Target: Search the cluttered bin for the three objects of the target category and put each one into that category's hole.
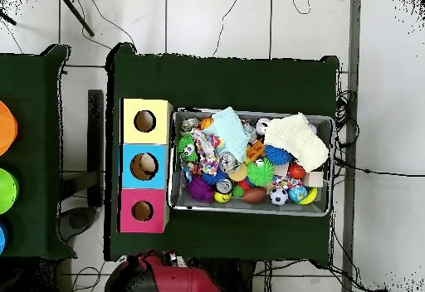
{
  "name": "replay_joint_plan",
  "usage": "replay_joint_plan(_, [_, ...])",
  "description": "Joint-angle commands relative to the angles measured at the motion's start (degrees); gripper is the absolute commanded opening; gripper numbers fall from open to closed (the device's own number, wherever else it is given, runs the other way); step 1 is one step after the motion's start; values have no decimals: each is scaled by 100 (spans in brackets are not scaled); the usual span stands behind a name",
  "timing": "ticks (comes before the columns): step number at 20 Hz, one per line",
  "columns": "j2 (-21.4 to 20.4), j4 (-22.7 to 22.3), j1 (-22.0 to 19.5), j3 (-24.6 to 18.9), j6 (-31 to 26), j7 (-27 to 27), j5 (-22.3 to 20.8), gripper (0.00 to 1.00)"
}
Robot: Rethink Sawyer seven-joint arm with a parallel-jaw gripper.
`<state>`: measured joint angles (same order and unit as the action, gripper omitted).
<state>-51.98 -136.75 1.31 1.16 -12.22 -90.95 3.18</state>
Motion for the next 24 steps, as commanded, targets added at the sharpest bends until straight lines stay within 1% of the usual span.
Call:
replay_joint_plan(1, [157,130,-295,-649,434,-885,-9,100])
replay_joint_plan(5, [151,193,-113,-628,365,-976,69,100])
replay_joint_plan(11, [84,312,321,-553,212,-1184,245,100])
replay_joint_plan(14, [47,294,503,-550,204,-1311,353,100])
replay_joint_plan(18, [75,433,943,-503,123,-1495,569,100])
replay_joint_plan(24, [-84,440,1443,-470,-30,-1669,861,100])
